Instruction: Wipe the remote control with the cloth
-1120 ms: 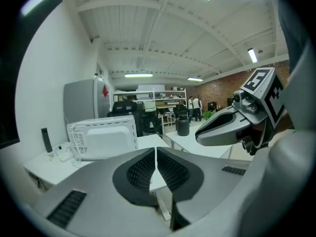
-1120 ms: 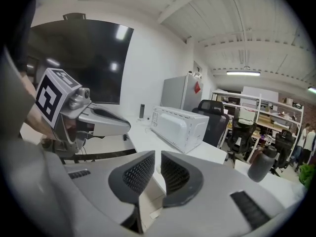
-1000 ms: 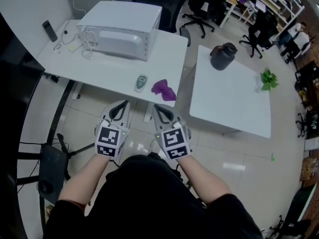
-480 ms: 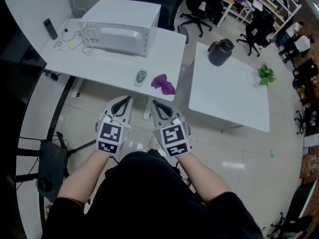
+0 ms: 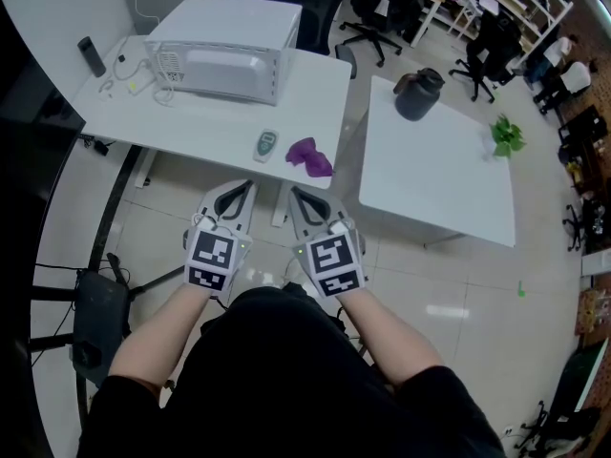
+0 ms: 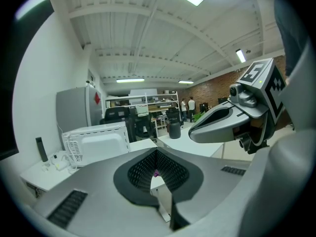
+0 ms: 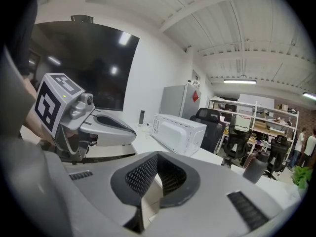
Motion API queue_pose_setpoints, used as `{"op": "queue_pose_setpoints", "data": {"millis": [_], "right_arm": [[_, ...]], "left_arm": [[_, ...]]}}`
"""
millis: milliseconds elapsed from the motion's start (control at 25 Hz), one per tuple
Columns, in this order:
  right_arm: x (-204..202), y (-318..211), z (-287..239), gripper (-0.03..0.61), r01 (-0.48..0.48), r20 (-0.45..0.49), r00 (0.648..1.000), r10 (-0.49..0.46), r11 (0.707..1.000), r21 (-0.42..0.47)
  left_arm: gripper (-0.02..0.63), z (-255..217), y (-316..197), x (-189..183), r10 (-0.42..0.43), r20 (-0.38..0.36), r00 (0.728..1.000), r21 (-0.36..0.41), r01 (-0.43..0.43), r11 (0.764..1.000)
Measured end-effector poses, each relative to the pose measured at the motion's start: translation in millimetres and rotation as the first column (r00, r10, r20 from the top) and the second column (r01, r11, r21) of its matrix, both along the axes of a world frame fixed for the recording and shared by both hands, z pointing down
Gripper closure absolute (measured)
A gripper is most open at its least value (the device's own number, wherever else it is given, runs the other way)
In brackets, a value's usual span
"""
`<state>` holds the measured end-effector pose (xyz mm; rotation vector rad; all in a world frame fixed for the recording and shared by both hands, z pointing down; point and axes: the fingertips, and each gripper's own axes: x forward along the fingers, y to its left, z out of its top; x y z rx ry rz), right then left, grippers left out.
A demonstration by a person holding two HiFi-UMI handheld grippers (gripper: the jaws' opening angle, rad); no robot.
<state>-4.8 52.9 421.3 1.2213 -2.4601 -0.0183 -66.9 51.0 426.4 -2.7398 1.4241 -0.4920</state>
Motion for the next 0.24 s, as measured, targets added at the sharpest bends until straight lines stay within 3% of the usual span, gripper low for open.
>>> {"op": "queue_pose_setpoints", "data": {"millis": [240], "right_arm": [[-0.9,0.3,-2.2,0.565,-0.001,0.003,1.0,0.001,1.0,0.004]], "left_arm": [[0.612,0.8,0.2,-1.3,-0.002,0.0,1.0,-0.004,0.002,1.0]]}}
